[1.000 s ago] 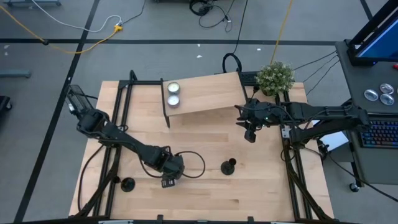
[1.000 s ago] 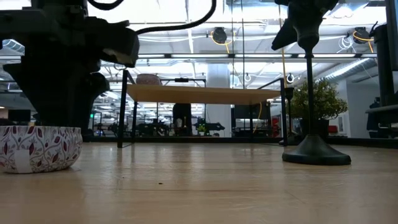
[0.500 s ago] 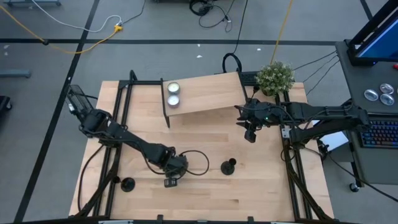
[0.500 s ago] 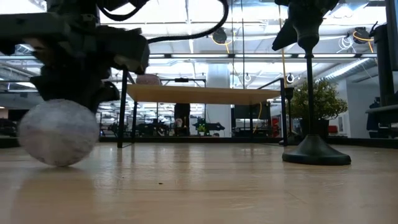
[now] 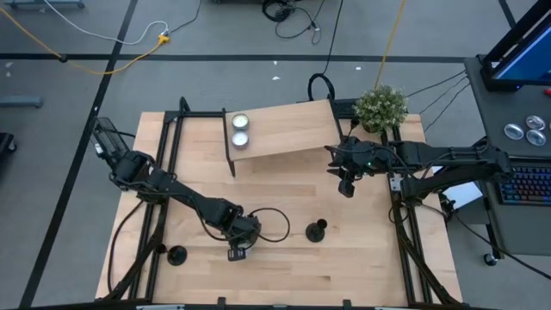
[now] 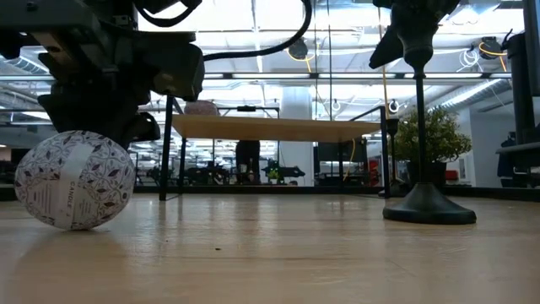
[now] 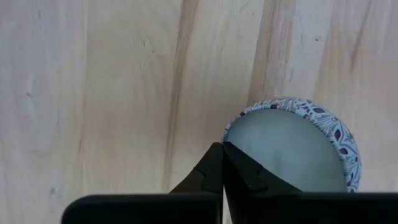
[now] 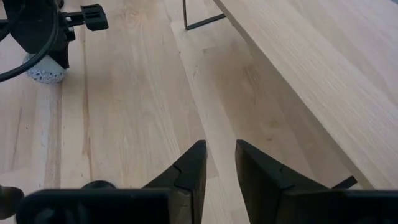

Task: Pick & Place candle stick holders
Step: Put the red patterned candle on the shelf

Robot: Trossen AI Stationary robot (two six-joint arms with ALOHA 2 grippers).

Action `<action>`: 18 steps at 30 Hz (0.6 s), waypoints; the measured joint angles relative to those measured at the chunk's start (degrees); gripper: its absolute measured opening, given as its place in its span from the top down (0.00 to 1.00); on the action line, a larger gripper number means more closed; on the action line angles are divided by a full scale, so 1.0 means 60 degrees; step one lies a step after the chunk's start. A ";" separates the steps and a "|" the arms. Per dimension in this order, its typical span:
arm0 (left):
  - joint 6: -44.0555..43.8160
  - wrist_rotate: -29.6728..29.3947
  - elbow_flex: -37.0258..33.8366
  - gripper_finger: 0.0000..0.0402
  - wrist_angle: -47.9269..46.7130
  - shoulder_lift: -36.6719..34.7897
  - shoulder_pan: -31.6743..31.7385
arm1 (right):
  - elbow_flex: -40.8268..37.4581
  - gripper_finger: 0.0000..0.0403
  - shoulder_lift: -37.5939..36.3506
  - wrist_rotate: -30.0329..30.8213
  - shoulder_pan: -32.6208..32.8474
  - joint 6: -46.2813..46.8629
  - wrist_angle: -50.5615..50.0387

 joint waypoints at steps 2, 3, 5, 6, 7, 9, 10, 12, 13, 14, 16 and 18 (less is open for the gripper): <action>-0.0092 0.0068 0.0000 0.99 0.0003 0.0000 0.0000 | 0.0000 0.81 0.0000 0.0000 0.0000 0.0000 -0.0001; -0.0146 0.0068 0.0000 0.99 0.0009 0.0000 0.0000 | 0.0000 0.81 0.0000 0.0000 0.0001 0.0000 0.0002; -0.0179 0.0079 0.0000 1.00 0.0016 -0.0004 0.0000 | 0.0000 0.81 0.0000 0.0000 0.0001 0.0000 0.0002; -0.0217 0.0086 0.0000 1.00 0.0020 -0.0004 0.0000 | 0.0000 0.81 0.0000 0.0000 0.0002 0.0000 0.0002; -0.0262 0.0086 0.0000 0.99 0.0020 -0.0004 0.0000 | 0.0000 0.81 0.0000 0.0000 0.0003 0.0000 0.0002; -0.0348 0.0099 0.0000 0.99 0.0026 -0.0004 0.0000 | 0.0000 0.81 0.0000 0.0000 0.0004 0.0000 0.0002; -0.0356 0.0151 -0.0002 1.00 0.0043 -0.0005 0.0000 | 0.0000 0.81 0.0000 0.0000 0.0002 0.0000 0.0002; -0.0359 0.0310 0.0000 1.00 0.0111 -0.0007 0.0000 | 0.0000 0.81 0.0000 0.0000 0.0001 -0.0007 0.0002; -0.0369 0.0395 0.0000 1.00 0.0164 -0.0007 0.0000 | 0.0000 0.81 0.0000 0.0000 0.0002 -0.0014 0.0002; -0.0404 0.0466 0.0000 0.99 0.0198 -0.0007 0.0000 | 0.0000 0.81 0.0000 0.0000 0.0002 -0.0020 0.0002; -0.0498 0.0589 0.0000 0.97 0.0212 -0.0007 0.0000 | 0.0000 0.81 0.0000 0.0001 0.0003 -0.0030 0.0002; -0.0569 0.0654 0.0000 0.94 0.0206 -0.0007 0.0000 | 0.0000 0.81 0.0000 0.0000 0.0000 -0.0055 0.0002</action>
